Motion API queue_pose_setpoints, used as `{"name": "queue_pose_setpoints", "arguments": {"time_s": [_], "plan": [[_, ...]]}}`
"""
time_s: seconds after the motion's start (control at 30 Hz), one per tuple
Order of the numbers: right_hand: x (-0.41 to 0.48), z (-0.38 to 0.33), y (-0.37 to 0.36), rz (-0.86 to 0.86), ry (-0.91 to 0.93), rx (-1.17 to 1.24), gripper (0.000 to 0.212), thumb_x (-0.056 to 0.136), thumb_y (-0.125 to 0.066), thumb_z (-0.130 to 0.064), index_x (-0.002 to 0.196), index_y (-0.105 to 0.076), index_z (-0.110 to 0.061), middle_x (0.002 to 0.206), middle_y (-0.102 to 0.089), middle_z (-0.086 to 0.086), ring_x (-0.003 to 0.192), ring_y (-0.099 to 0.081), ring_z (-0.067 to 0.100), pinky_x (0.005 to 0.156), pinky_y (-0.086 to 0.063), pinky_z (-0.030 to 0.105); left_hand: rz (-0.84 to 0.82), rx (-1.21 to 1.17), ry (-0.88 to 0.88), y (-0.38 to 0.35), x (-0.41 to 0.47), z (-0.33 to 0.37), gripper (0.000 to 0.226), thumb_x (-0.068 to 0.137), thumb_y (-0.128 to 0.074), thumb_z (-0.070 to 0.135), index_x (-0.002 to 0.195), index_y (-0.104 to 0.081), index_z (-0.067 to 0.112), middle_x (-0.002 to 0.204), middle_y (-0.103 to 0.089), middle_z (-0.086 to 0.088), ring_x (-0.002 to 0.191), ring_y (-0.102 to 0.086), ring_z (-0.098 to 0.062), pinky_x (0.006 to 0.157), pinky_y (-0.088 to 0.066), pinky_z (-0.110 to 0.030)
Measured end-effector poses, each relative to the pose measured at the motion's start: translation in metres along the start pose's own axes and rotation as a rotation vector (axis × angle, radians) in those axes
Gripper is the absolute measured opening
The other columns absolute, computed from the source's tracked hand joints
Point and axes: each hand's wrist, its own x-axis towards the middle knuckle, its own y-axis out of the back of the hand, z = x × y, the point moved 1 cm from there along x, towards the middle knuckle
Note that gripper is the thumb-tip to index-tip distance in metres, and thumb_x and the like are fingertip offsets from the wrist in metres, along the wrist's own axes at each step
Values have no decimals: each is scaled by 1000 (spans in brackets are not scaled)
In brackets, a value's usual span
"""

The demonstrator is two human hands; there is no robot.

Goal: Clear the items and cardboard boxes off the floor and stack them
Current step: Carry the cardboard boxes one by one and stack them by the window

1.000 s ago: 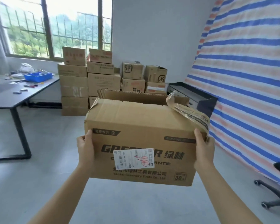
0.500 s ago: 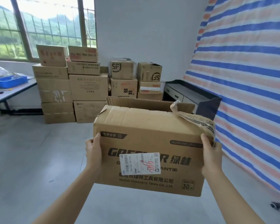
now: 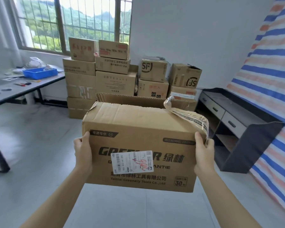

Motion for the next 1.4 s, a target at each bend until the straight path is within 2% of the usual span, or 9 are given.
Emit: {"name": "queue_pose_setpoints", "arguments": {"time_s": [0.1,0.2,0.3,0.63,0.73,0.87,1.0,1.27,1.4], "plan": [[56,-3,-49,-6,15,4,26,94,-50,-36,101,-41,-13,87,-51,-1,80,-52,14,72,-42,34,-6,-44,2,-29,63,4,57,74,-41,64,102,-42,15,103,-55,-14,102,-55,-32,93,-44,-55],[109,-10,-93,-24,51,-6,24,94,-49,-35,101,-41,-13,87,-51,-1,78,-52,12,64,-41,30,13,-71,-10,-62,124,8,30,93,-39,49,92,-38,18,91,-46,-3,94,-49,-23,89,-43,-48],[155,-4,-123,6,61,-9,20,95,-48,-35,96,-41,-17,86,-50,-2,77,-51,12,64,-42,29,3,-49,13,-93,174,4,25,95,-38,46,82,-36,25,90,-45,-1,95,-47,-22,86,-42,-45],[332,67,-197,-3,-75,-68,22,94,-48,-38,102,-44,-18,103,-55,3,103,-54,24,92,-47,46,53,77,131,-194,312,-53,47,67,-39,69,87,-40,26,113,-52,-13,112,-49,-32,96,-41,-58],[399,79,-223,-43,-112,-63,22,95,-47,-37,96,-43,-16,105,-55,8,101,-54,25,89,-46,44,90,113,123,-234,356,-56,51,67,-38,70,90,-40,24,115,-51,-15,112,-49,-34,95,-41,-59],[483,77,-261,-85,-123,-33,21,95,-47,-37,97,-43,-17,94,-53,-2,102,-52,24,91,-44,44,120,147,56,-290,420,-41,46,64,-39,72,82,-39,30,119,-50,-15,114,-48,-34,96,-40,-59],[540,78,-295,-127,-129,-6,16,95,-47,-38,87,-43,-24,97,-53,-3,104,-53,24,95,-44,46,163,145,20,-320,463,-36,39,68,-39,68,81,-38,32,122,-48,-14,116,-47,-33,97,-40,-58],[639,125,-369,-164,-167,-126,21,95,-48,-34,101,-43,-14,98,-52,-2,100,-49,20,89,-41,37,251,164,167,-365,569,-92,54,65,-38,70,91,-39,23,119,-50,-16,113,-48,-34,95,-41,-58],[695,135,-420,-151,-158,-158,22,94,-49,-32,103,-42,-14,102,-52,1,98,-48,21,82,-37,34,245,142,214,-395,641,-108,53,63,-37,72,85,-39,25,119,-50,-16,115,-46,-36,96,-40,-58]]}}
